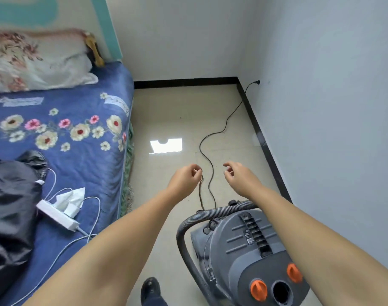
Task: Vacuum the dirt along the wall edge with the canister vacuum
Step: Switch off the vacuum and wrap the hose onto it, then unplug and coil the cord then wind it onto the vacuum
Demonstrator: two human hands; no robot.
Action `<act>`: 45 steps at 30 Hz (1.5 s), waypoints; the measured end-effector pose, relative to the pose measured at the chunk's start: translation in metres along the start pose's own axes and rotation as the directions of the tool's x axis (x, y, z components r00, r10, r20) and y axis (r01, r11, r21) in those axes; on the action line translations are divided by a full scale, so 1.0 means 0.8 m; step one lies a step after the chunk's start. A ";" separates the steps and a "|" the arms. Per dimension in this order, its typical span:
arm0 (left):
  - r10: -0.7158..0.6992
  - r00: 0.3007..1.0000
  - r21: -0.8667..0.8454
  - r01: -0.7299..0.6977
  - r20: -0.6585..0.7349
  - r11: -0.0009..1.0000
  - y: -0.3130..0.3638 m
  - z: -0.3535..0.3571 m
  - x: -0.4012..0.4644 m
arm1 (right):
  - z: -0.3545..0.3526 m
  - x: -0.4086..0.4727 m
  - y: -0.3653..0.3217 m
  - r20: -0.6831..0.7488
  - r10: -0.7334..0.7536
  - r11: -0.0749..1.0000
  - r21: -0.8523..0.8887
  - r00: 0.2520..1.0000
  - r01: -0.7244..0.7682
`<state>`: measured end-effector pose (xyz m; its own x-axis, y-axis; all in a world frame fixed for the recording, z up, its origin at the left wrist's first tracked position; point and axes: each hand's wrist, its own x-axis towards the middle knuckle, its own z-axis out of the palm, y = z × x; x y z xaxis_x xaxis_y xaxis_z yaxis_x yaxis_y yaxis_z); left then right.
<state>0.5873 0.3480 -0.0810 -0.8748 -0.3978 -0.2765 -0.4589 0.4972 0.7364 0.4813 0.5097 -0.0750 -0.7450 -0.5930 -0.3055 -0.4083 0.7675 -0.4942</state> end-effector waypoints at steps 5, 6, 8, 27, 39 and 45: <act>0.090 0.996 0.092 -0.090 -0.002 0.992 -0.039 -0.131 0.013 | 0.021 0.039 -0.110 0.025 0.041 0.998 -0.056 0.999 -0.040; 0.098 0.995 0.112 -0.095 -0.021 0.989 -0.049 -0.158 0.014 | 0.027 0.047 -0.131 0.037 0.046 0.997 -0.067 0.998 -0.044; 0.111 0.993 0.169 -0.102 -0.043 0.980 -0.069 -0.205 0.015 | 0.039 0.061 -0.170 0.058 0.051 0.995 -0.086 0.997 -0.046; 0.203 0.979 0.260 -0.205 0.034 0.944 -0.043 -0.327 0.278 | -0.055 0.308 -0.233 0.078 0.133 0.978 -0.172 0.988 -0.118; 0.170 0.985 0.306 -0.174 0.041 0.936 -0.026 -0.432 0.547 | -0.133 0.588 -0.294 0.140 0.095 0.982 -0.175 0.986 -0.070; 0.240 0.965 0.315 -0.262 0.109 0.912 0.008 -0.462 0.724 | -0.187 0.740 -0.278 0.084 0.197 0.975 -0.124 0.977 -0.186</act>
<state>0.1347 -0.1642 -0.0080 -0.9709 -0.1807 -0.1570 -0.2379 0.8008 0.5496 0.0524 0.0245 -0.0245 -0.7640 -0.4486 -0.4638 -0.3253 0.8885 -0.3236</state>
